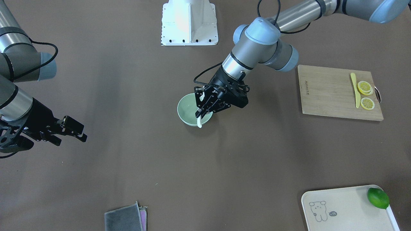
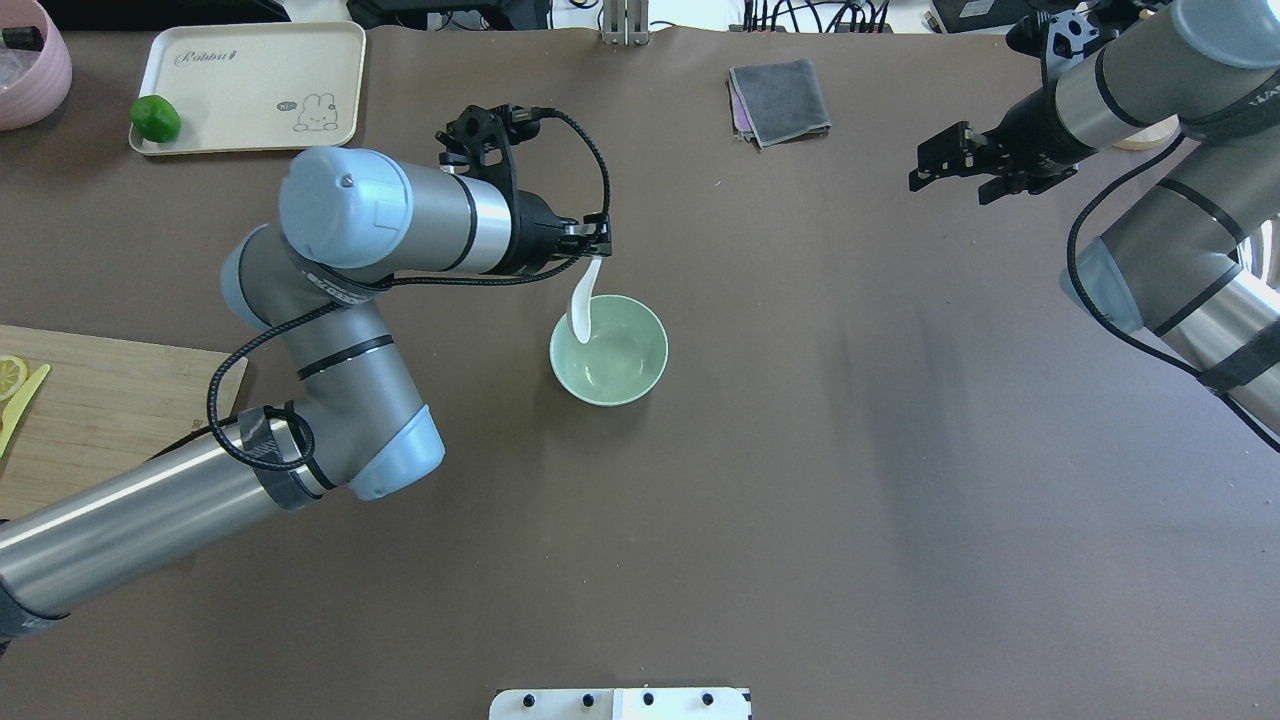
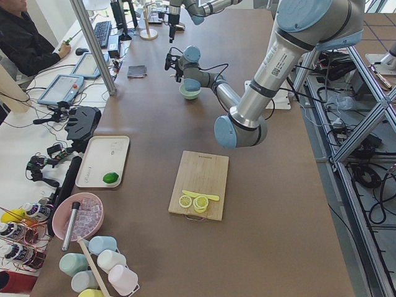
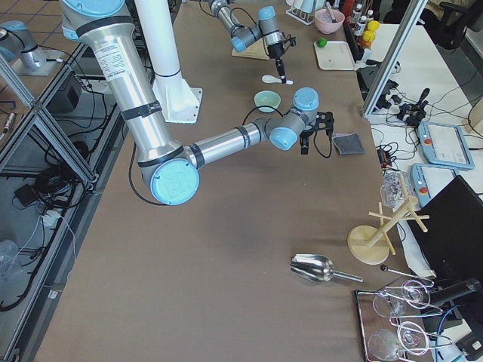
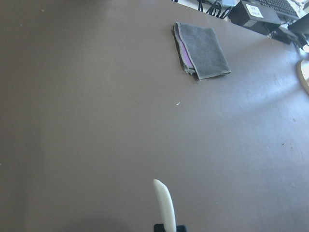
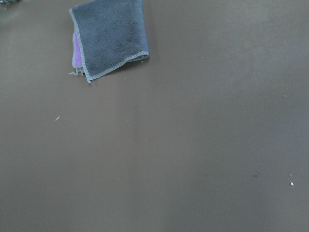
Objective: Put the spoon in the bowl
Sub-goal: 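Carry the spoon with the left gripper over the green bowl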
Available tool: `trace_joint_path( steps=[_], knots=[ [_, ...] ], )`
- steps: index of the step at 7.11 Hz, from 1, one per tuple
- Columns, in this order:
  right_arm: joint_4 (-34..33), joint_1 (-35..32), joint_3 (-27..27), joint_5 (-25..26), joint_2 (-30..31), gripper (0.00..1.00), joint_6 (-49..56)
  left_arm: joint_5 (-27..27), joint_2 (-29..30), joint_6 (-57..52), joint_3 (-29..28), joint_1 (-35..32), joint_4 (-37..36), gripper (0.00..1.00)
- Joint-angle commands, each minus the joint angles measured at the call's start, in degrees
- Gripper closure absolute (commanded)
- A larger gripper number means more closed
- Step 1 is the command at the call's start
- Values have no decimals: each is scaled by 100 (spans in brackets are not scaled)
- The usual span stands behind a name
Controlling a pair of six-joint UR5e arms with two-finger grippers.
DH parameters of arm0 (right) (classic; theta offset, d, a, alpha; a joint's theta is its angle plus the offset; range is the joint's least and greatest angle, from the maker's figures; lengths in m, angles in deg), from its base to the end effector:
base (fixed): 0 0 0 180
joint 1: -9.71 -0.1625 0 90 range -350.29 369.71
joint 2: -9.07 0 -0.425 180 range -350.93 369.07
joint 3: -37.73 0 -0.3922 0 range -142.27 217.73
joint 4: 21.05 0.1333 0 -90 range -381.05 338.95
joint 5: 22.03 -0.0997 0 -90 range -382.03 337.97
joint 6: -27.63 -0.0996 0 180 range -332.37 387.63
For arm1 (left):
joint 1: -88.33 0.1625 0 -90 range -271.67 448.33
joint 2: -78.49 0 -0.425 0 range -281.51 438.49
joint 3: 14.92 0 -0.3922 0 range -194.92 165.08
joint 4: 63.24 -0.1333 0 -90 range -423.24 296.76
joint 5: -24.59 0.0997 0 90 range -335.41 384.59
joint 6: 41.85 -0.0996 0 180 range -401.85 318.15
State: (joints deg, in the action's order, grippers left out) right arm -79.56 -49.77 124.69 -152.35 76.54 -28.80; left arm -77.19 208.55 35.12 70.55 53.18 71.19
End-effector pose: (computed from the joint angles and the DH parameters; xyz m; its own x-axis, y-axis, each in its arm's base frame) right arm -0.2730 -0.5987 0.3946 0.4884 -0.0017 0.8726 -0.1577 0.9834 0.0902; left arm 0.5123 -0.4989 0.1787 0.2289 0.1088 -0.9674 0.3568 0.9152 0.1873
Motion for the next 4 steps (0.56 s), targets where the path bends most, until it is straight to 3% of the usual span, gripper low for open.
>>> trace_joint_path(
  steps=[1,4],
  knots=[
    [15,-3,-4,7,11,0,1,263,124,126,-380,96,354,100],
    [33,6,31,7,38,0,-70,1036,124,143,-750,517,874,100]
  ],
)
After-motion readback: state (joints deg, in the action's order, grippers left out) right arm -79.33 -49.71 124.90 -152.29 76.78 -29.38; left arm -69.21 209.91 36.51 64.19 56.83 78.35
